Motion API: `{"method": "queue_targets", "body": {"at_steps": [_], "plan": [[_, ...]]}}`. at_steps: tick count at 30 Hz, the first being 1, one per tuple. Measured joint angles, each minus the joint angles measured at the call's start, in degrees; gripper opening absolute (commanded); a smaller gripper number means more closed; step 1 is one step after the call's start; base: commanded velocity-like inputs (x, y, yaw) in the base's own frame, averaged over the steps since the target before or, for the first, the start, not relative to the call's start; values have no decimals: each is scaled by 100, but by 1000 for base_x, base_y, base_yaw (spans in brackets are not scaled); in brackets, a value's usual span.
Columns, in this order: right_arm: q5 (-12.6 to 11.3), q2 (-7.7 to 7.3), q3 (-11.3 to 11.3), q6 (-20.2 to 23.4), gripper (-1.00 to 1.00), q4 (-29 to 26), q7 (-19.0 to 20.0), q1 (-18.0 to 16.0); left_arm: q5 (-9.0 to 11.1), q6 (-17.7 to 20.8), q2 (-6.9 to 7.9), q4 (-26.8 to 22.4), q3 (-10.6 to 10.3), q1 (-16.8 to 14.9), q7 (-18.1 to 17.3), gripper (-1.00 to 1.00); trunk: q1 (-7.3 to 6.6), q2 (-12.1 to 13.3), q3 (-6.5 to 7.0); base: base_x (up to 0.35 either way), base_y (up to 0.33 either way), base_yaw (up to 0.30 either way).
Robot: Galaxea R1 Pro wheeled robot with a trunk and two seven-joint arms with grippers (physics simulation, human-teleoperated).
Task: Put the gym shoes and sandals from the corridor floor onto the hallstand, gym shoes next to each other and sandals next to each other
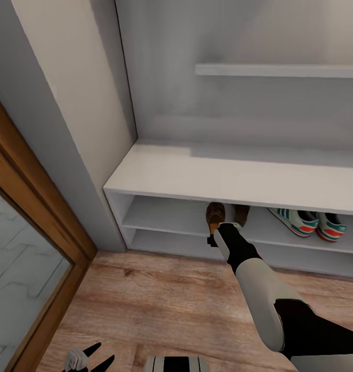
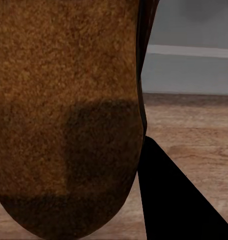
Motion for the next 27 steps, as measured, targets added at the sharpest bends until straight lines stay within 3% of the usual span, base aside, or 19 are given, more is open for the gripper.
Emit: {"method": "queue_targets", "body": {"at_steps": [9,17,27], "plan": [[1,0,0,0,-100,0,0,0,8,0,3,0,0,0,-5,100,2,0,0,20,0,-7],[2,0,-2,1,-100,-1,0,0,8,0,3,1,0,0,-8,100,2,0,0,8,0,-124],[4,0,-2,0,-100,0,0,0,8,0,3,1,0,0,-8,100,1,0,0,138,0,-8]]}}
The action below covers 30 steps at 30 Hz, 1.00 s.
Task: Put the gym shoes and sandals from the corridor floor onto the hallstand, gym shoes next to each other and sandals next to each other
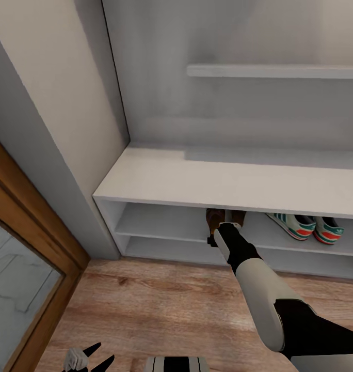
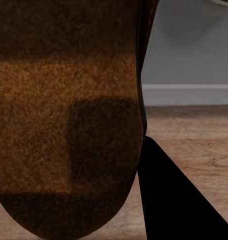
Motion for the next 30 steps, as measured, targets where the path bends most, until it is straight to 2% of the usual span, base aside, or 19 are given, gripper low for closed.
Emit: {"method": "queue_targets", "body": {"at_steps": [30], "plan": [[2,0,-18,0,-100,0,0,0,-3,0,0,-1,-2,0,0,100,0,0,0,80,0,0]]}}
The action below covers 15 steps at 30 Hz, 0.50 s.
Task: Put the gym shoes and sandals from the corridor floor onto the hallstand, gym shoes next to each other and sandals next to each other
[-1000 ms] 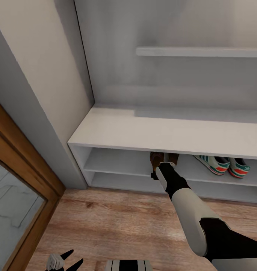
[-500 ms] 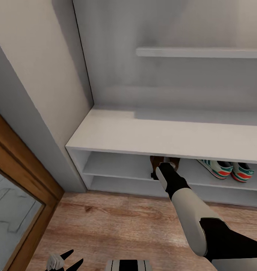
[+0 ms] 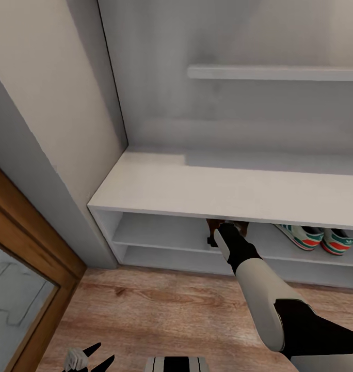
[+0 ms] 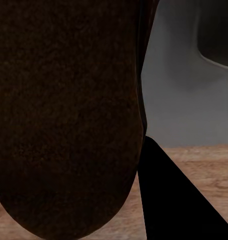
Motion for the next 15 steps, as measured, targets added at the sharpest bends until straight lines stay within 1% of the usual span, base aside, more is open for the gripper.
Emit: {"method": "queue_targets", "body": {"at_steps": [6,11,15], "plan": [[0,0,-135,0,-100,0,0,0,1,0,0,-1,-4,0,1,100,0,0,0,6,0,0],[-2,0,-148,0,-100,0,0,0,3,0,0,-1,-1,0,0,100,-1,0,0,73,0,0],[-1,0,-150,0,-100,0,0,0,3,0,0,-1,1,0,0,100,0,0,0,23,0,0]]}}
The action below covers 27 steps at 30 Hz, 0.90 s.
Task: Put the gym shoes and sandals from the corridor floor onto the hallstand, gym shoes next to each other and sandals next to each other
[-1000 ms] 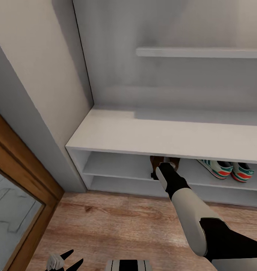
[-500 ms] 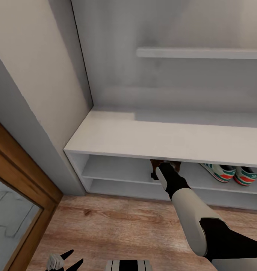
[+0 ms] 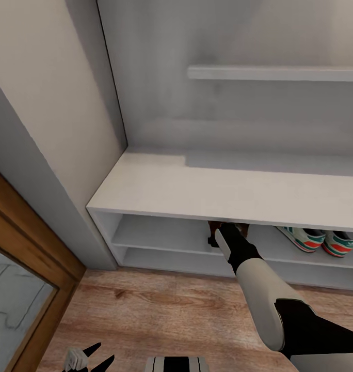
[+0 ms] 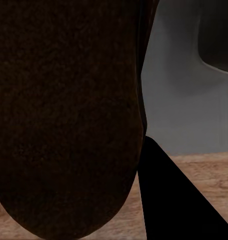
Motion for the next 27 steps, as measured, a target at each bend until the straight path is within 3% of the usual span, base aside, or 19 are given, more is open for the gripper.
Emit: {"method": "queue_targets", "body": {"at_steps": [3,4,27], "plan": [[0,0,0,0,-100,0,2,0,0,0,0,0,1,0,0,100,0,0,0,5,0,0],[0,0,0,0,100,0,1,0,0,0,0,0,-1,0,0,100,0,0,0,2,0,0],[-14,0,0,-2,100,9,-8,0,0,1,0,0,1,0,0,100,1,0,0,-9,0,0]]}}
